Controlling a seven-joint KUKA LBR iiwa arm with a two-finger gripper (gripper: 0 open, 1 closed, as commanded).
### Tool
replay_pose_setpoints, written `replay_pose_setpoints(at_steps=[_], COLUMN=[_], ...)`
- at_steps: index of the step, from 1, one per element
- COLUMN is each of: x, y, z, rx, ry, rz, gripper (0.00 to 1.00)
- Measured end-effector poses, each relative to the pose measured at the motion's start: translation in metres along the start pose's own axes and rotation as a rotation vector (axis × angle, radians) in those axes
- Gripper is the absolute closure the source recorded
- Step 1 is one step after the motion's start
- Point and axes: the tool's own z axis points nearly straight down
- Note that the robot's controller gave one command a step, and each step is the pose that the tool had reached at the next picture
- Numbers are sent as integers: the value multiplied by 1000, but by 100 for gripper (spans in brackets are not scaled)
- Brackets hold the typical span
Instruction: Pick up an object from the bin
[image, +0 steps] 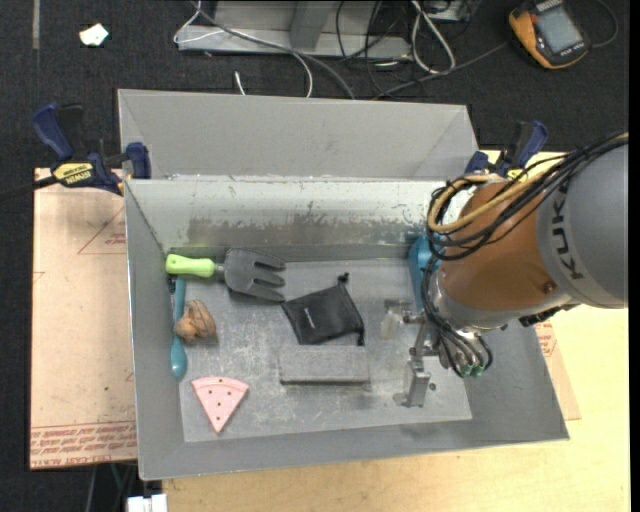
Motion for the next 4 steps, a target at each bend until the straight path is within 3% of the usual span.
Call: replay_pose_setpoints(at_steps=[1, 2, 3, 4], x=[-59, -97, -121, -150], y=[-4, 57, 110, 98], z=[-15, 44, 97, 67], rx=[5, 0, 0, 3], ry=[-21, -18, -19, -21], rz=[15, -36, -52, -763], gripper=[0, 0, 0, 100])
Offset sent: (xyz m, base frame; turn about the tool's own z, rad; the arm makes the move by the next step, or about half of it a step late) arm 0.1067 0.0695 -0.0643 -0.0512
